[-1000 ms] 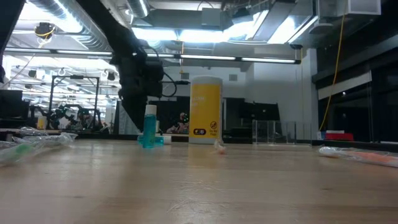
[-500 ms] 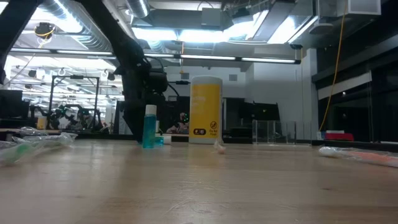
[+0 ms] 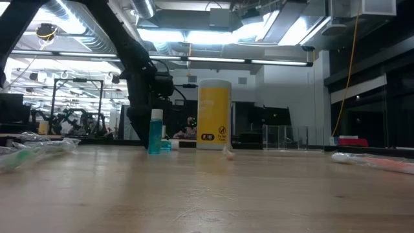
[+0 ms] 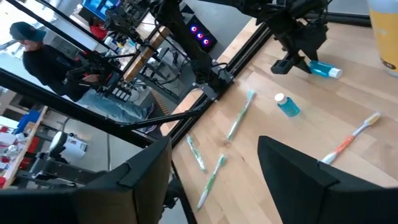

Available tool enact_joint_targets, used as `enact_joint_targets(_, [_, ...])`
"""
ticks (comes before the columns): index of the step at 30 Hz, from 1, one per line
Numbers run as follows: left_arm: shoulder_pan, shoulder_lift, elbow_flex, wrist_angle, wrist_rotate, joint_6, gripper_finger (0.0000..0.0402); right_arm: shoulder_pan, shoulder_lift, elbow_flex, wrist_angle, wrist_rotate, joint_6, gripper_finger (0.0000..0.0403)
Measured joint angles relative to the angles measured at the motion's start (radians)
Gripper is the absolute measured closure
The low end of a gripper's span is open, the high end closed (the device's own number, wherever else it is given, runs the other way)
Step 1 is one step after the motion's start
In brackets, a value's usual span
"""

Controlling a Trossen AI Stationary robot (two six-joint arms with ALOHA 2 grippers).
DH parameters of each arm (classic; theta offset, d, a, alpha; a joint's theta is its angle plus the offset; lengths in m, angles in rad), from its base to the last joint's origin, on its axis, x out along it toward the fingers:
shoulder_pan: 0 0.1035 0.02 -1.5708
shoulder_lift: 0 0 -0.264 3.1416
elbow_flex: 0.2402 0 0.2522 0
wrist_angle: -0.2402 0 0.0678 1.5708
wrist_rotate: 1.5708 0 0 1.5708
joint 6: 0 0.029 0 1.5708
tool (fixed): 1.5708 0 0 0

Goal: Pick & Place toothbrushing station
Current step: Put the top blue mouthwash into the transparent organizer

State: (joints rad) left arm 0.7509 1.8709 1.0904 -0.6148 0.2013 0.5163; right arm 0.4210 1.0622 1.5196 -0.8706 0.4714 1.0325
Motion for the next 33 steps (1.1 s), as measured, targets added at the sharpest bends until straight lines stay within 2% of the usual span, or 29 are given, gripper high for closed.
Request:
enact_joint_targets(8, [0.007, -0.049, -0.008, -0.085, 0.033, -0.009, 0.0266, 0.000, 0.013, 0.000, 0.049, 0.011, -0.040, 0.0160])
enact_joint_targets(16, [0.010, -0.254, -0.007, -0.215, 0.079, -0.035, 0.0267, 0.000, 0.046, 0.000, 0.069, 0.011, -0.072, 0.0160])
enact_joint_targets(21, [-0.008, -0.453, -0.006, -0.227, 0.221, -0.159, 0.0266, -0.001, 0.084, 0.000, 0.116, 0.003, -0.123, 0.0160])
enact_joint_targets(24, [-0.045, -0.578, -0.004, -0.224, 0.265, -0.240, 0.0266, -0.015, 0.109, 0.000, 0.142, 0.001, -0.182, 0.0160])
enact_joint_targets(26, [-0.072, -0.653, -0.004, -0.218, 0.337, -0.293, 0.0266, -0.026, 0.118, 0.000, 0.156, -0.004, -0.210, 0.0160])
enact_joint_targets(30, [-0.151, -0.777, -0.004, -0.129, 0.479, -0.441, 0.0265, -0.060, 0.129, 0.000, 0.246, -0.041, -0.298, 0.0160])
enact_joint_targets(33, [-0.231, -0.824, -0.004, -0.008, 0.558, -0.578, 0.0265, -0.088, 0.146, 0.000, 0.352, -0.086, -0.404, 0.0160])
